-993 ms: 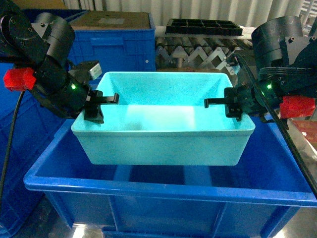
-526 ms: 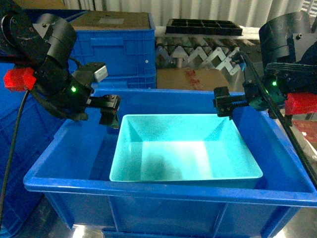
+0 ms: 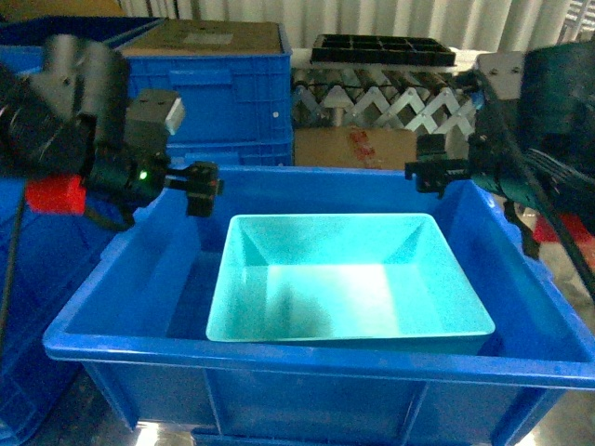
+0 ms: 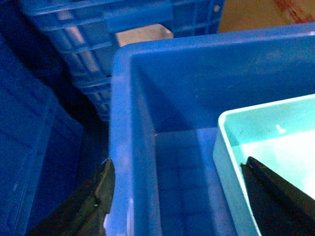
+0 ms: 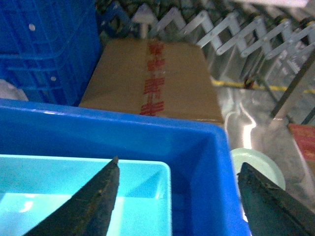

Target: Stack blue boxes stably on right

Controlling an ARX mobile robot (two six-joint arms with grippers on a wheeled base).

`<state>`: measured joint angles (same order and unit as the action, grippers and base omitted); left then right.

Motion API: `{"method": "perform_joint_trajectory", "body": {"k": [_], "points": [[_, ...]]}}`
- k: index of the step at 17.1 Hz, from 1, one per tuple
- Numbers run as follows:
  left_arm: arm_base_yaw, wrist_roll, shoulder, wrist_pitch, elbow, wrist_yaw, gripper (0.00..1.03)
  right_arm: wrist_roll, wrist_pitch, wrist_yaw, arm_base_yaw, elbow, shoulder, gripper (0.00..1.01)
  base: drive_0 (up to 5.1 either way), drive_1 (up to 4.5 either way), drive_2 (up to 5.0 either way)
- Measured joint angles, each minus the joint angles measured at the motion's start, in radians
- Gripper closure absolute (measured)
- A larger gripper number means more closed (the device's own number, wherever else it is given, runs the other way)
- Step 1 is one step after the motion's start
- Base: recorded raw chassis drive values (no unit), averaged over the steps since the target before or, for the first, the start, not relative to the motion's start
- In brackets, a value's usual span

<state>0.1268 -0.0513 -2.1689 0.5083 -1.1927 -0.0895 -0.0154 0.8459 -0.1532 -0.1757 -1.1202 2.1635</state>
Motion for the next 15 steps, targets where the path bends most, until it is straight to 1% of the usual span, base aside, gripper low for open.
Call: {"method": "perform_joint_trajectory", "body": {"k": [1,2,3,4,5,7,8,9,10,12,13,14,15], "points": [[-0.008,0.020,0.050,0.243,0.176,-0.015,0.39,0.000,0.157,0.004,0.024,0.135,-0.059,0.40,0.0,0.00,0.0],[-0.019,0.027,0.100,0.413,0.286,-0.015,0.48,0.000,0.256,0.013,0.042,0.224,-0.119,0.50,0.0,0.00,0.0],[-0.031,0.031,0.167,0.553,0.376,-0.011,0.57,0.001,0.327,0.016,0.058,0.303,-0.189,0.59,0.0,0.00,0.0],[-0.046,0.041,0.272,0.688,0.472,-0.008,0.70,0.001,0.378,0.025,0.068,0.404,-0.283,0.72,0.0,0.00,0.0],[-0.050,0.044,0.339,0.736,0.536,0.001,0.79,0.002,0.390,0.041,0.071,0.472,-0.336,0.81,0.0,0.00,0.0],[-0.055,0.045,0.417,0.747,0.665,0.015,0.97,0.001,0.394,0.060,0.075,0.599,-0.401,0.99,0.0,0.00,0.0],[-0.059,0.047,0.435,0.736,0.731,0.022,1.01,0.002,0.394,0.067,0.085,0.660,-0.436,0.99,0.0,0.00,0.0],[-0.068,0.048,0.499,0.731,0.811,0.030,1.01,0.004,0.356,0.074,0.100,0.727,-0.525,0.99,0.0,0.00,0.0],[-0.080,0.048,0.613,0.667,0.852,0.033,1.01,0.004,0.330,0.080,0.112,0.778,-0.630,0.99,0.0,0.00,0.0],[-0.120,0.048,0.738,0.660,0.914,0.085,1.01,0.004,0.319,0.095,0.119,0.842,-0.734,0.99,0.0,0.00,0.0],[-0.126,0.048,0.772,0.642,0.944,0.085,1.01,0.004,0.301,0.130,0.144,0.875,-0.766,0.99,0.0,0.00,0.0],[-0.129,0.048,0.784,0.635,0.957,0.084,1.01,0.004,0.294,0.146,0.154,0.888,-0.778,0.99,0.0,0.00,0.0],[-0.130,0.048,0.795,0.628,0.970,0.084,1.01,0.004,0.286,0.146,0.164,0.900,-0.790,0.99,0.0,0.00,0.0]]}}
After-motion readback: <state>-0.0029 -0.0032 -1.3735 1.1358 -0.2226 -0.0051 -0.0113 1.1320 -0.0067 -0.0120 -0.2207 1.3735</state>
